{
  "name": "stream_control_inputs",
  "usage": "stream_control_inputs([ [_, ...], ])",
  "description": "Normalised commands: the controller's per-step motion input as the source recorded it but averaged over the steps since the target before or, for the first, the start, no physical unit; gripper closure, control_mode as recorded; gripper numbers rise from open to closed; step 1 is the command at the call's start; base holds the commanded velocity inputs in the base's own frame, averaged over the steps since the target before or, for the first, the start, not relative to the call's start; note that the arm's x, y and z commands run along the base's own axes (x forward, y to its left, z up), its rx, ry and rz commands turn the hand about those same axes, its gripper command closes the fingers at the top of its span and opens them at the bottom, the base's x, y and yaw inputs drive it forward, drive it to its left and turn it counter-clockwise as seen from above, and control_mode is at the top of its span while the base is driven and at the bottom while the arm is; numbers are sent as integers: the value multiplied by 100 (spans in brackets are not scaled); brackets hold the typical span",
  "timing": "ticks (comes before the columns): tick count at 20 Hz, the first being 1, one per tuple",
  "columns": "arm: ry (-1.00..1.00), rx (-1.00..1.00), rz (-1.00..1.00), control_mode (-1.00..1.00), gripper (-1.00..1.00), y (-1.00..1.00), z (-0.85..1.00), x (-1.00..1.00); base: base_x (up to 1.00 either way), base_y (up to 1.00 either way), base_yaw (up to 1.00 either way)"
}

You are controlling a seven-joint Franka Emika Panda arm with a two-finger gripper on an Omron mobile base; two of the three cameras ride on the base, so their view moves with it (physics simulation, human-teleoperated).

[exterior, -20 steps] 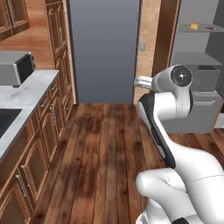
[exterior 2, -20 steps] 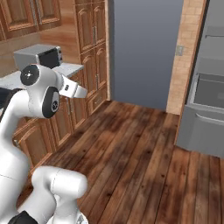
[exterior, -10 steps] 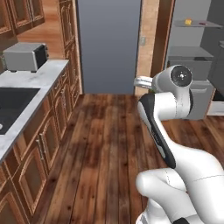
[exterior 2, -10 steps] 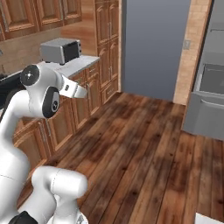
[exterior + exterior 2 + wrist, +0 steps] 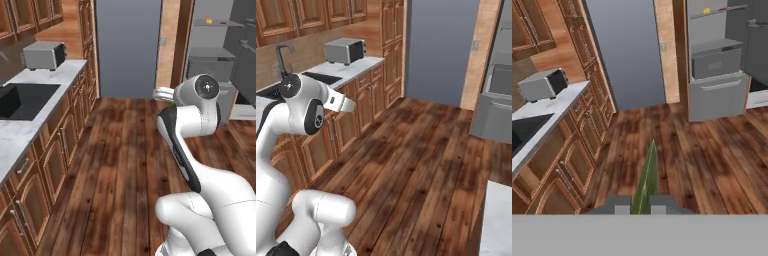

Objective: Take the cheese, steak, and lemon wedge from the fridge and place them on the plate on the dining counter to create an appetizer plate.

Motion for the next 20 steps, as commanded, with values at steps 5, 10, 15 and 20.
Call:
stream_control_inputs([
  [5, 0, 0, 0, 100, 100, 0, 0, 0, -100, 0, 1],
  [10, 0, 0, 0, 100, 100, 0, 0, 0, -100, -3, 0],
  [15, 0, 0, 0, 100, 100, 0, 0, 0, -100, -25, 0],
  [20, 0, 0, 0, 100, 100, 0, 0, 0, -100, -58, 0],
])
